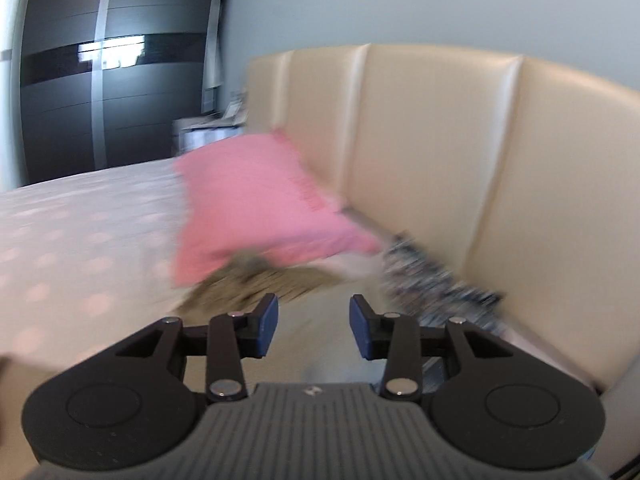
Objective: Fold clothes
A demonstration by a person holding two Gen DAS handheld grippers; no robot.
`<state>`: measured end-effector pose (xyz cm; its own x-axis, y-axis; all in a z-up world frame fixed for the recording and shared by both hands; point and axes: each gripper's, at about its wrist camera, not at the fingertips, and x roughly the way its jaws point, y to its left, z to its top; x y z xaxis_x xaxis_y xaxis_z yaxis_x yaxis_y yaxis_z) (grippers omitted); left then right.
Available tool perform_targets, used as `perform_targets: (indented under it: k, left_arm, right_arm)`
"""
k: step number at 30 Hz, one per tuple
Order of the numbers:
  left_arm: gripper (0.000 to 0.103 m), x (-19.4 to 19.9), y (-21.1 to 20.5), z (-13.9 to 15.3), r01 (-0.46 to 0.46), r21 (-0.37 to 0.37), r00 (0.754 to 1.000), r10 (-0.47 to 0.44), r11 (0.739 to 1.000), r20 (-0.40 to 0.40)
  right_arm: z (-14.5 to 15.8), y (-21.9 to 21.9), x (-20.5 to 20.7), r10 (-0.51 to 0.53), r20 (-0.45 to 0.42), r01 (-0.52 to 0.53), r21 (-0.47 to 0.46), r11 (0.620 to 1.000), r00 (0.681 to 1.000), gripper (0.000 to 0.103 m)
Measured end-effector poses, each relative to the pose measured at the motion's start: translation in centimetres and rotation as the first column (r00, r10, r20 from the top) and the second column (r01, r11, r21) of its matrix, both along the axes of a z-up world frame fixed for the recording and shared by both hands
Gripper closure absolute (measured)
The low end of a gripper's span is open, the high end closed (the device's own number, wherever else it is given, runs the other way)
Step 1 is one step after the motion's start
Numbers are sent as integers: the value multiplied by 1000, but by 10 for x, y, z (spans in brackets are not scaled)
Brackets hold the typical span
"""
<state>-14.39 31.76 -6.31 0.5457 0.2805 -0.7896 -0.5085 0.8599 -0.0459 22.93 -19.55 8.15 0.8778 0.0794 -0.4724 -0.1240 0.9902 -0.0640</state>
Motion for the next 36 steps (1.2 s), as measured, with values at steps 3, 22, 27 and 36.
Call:
perform_targets:
  k: [3,22,27,36]
  left_arm:
    - [54,-10,-3,4,-2,3,1000,2,1000,8]
    - [55,-96,19,-31,-128,-110,979,108,986,-172]
    - [55,-123,14,-53,-162,-196,948,97,967,-303]
    - [52,-166,-11,-70,-239,-345,890,63,908,-452]
  right_arm:
    - [-19,21,-31,108,-75,-103,56,993,991,59]
    - [-156,142,-166,474,-485,-501,84,861,735,56]
    - [-183,144,-183,440,-608,-521,52,852,660,56]
    - [-205,114,-210,326,-781,-460,56,886,532,47]
